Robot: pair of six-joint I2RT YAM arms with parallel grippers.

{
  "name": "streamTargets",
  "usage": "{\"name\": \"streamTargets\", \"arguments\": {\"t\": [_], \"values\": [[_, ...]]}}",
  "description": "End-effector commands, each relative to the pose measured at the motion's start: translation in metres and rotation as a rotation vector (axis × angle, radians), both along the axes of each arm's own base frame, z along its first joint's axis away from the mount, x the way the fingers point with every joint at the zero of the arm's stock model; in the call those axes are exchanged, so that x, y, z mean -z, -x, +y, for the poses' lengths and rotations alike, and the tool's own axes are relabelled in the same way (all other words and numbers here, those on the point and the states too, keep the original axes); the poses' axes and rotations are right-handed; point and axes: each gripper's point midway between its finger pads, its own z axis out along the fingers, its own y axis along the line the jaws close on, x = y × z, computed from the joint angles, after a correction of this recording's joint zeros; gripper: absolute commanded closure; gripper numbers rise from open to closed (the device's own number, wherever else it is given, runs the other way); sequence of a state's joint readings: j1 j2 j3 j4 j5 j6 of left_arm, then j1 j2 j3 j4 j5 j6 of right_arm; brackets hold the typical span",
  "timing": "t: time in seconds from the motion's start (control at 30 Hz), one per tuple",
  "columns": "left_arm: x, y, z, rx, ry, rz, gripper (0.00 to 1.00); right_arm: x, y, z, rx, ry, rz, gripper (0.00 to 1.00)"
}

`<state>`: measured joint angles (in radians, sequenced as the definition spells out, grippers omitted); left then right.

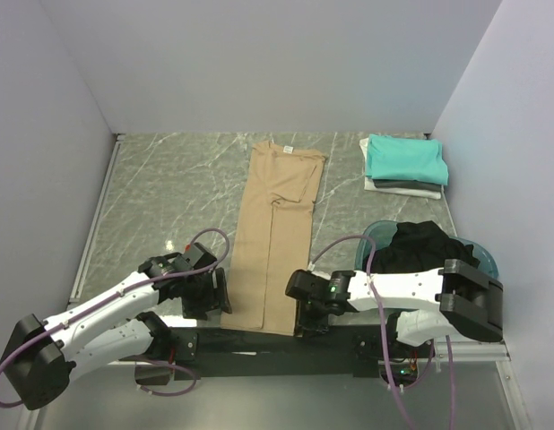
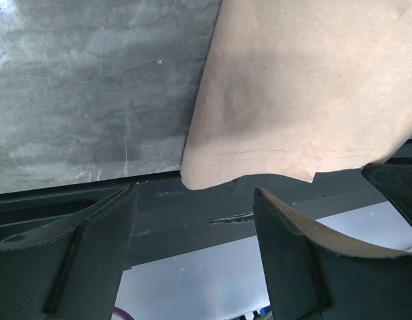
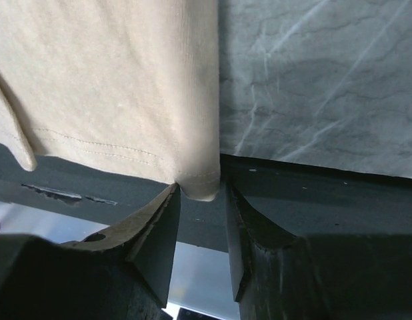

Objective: Fold and stack the t-shirts
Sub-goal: Fold the tshirt

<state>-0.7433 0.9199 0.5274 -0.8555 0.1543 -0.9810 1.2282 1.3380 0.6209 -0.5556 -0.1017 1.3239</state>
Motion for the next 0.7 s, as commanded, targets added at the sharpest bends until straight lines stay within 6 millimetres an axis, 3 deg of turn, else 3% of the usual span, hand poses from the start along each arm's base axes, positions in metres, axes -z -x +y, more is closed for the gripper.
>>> {"name": "streamTargets", "arguments": {"t": [0.0,0.13,0.37,0.53,0.67], "values": [[-0.002,-0.004,-0.002,0.027,0.013,-0.040,0.24,0.003,-0.003,0.001,0.030,-0.016,-0.021,0.59],[-0.001,-0.003,-0.003,0.031,0.010,-0.043,0.24,0.007,-0.003,0.004,0.025,-0.014,-0.021,0.63],[0.001,0.000,0.000,0.021,-0.032,-0.060,0.27,0.009,-0.002,0.003,0.016,0.002,-0.024,0.87],[0.005,0.004,0.001,0.019,-0.063,-0.059,0.32,0.011,0.001,0.001,0.014,0.010,-0.017,0.90],[0.011,0.009,0.000,0.032,-0.089,-0.038,0.46,0.008,0.000,0.001,0.014,0.013,-0.023,0.90]]}}
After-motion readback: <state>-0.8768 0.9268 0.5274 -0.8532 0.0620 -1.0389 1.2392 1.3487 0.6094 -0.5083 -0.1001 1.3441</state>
